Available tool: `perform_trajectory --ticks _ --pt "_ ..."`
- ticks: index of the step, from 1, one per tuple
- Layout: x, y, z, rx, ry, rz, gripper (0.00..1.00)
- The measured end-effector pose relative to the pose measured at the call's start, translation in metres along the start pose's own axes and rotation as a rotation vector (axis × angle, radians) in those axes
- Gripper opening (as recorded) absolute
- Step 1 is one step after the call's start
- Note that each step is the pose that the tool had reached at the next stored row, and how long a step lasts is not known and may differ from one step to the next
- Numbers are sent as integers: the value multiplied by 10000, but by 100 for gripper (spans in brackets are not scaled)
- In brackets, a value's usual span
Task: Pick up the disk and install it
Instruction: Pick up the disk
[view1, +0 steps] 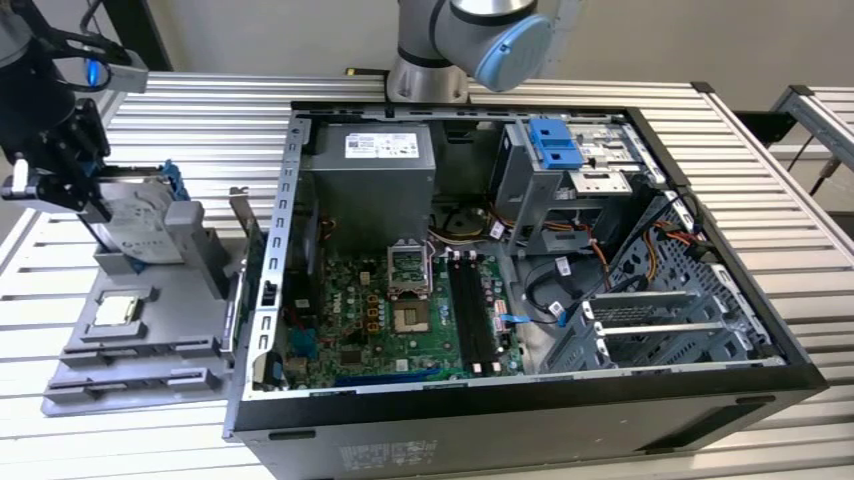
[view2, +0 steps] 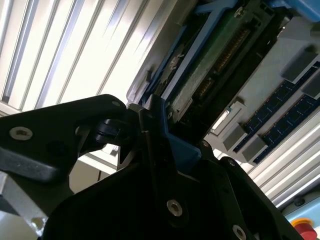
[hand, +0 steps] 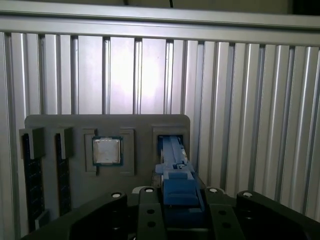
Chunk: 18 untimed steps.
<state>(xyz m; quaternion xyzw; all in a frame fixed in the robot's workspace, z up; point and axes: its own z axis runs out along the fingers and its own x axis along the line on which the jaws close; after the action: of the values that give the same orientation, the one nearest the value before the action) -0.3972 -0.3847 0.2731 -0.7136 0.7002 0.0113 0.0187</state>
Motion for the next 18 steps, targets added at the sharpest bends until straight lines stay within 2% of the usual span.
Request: perform_trajectory --ticks 3,7,14,16,18 --pt "-45 0 2 1 3 9 0" --pt "-22 0 1 1 -22 11 0" --pt "-40 -1 1 1 -23 10 0" --pt "-11 1 0 1 -60 14 0" --pt "-7 0 -4 2 -60 13 0"
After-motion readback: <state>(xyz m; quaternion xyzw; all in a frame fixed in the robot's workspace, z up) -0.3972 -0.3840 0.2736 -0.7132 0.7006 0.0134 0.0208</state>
